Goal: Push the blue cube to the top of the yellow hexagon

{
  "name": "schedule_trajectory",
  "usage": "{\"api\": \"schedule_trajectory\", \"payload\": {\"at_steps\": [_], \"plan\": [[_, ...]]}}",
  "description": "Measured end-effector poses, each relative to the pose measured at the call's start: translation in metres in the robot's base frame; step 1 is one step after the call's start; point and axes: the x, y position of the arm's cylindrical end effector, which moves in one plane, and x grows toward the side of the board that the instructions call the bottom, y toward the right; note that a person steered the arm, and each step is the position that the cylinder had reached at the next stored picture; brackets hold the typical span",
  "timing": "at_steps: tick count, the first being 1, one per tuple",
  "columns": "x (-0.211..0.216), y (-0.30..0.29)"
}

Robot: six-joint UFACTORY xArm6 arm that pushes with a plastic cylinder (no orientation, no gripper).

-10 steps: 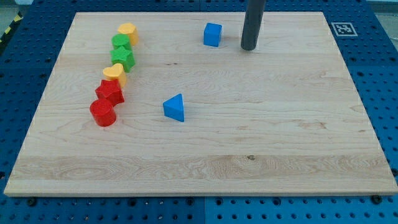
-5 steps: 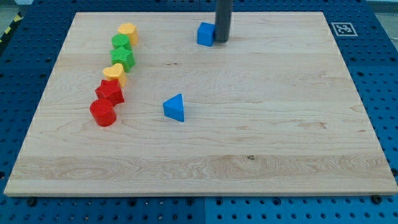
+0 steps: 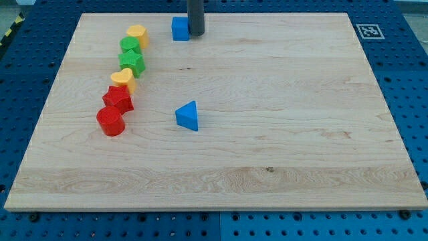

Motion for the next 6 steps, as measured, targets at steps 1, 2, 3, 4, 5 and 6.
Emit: {"api": "schedule_trajectory", "payload": {"at_steps": [1,2,3,4,5,6], "plan": [[0.002,-0.005],[0.009,-0.011],[0.009,-0.026],[0.004,-0.05],[-0.008,-0.068],[-0.018,-0.077]]}}
